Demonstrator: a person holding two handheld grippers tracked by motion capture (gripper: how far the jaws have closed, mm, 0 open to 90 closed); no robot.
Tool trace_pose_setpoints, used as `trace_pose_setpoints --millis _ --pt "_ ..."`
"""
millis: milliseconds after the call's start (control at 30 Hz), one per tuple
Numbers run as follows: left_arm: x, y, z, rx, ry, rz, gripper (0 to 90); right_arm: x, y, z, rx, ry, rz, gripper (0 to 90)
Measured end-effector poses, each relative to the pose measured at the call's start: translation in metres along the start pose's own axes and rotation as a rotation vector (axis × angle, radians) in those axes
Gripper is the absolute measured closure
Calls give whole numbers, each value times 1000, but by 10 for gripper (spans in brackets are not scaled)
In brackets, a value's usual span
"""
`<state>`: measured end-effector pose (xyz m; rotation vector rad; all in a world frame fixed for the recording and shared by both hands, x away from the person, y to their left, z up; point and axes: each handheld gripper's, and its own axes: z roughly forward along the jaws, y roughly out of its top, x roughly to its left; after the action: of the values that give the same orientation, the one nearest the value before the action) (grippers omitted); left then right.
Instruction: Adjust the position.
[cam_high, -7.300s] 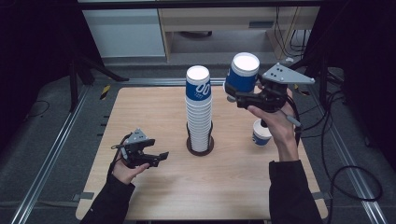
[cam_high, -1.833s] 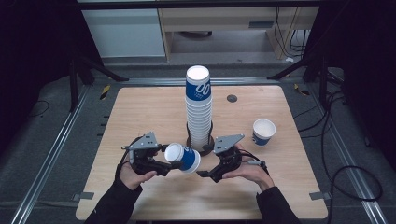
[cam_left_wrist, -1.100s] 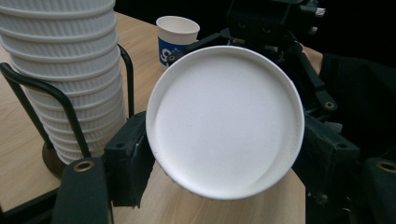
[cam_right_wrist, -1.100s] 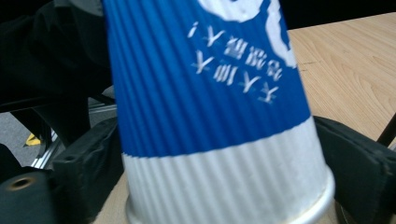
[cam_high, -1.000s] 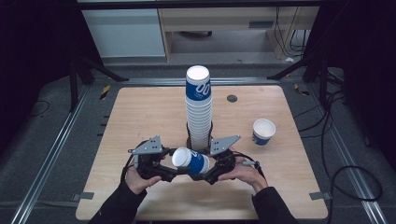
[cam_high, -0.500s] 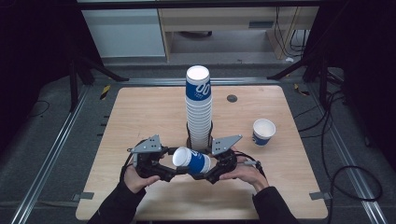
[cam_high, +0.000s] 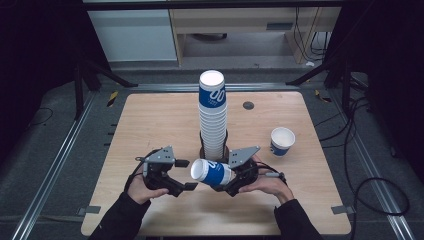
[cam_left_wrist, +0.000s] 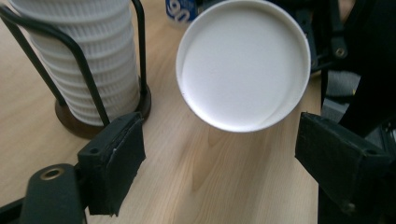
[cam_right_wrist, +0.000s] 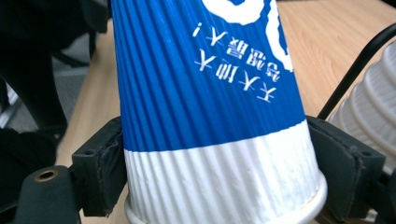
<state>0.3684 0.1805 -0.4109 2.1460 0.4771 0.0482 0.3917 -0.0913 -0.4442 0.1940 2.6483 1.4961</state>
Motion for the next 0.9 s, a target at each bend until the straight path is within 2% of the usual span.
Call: trace_pose_setpoints --millis 133,200,467,600,767,900 --pt "-2 -2 12 74 -2 28 149 4 0 9 72 2 -37 158" --pt "-4 -3 17 111 -2 40 148 6 0 13 87 7 -46 158" --pt "-8 -4 29 178 -26 57 190 15 0 28 166 33 -91 157" --pt "-9 -5 29 177 -44 56 260 16 0 29 182 36 -95 157" --pt "-7 -6 29 173 -58 45 264 16 -1 30 181 37 -101 146" --pt "-7 -6 28 159 -50 48 265 15 -1 28 169 37 -91 120"
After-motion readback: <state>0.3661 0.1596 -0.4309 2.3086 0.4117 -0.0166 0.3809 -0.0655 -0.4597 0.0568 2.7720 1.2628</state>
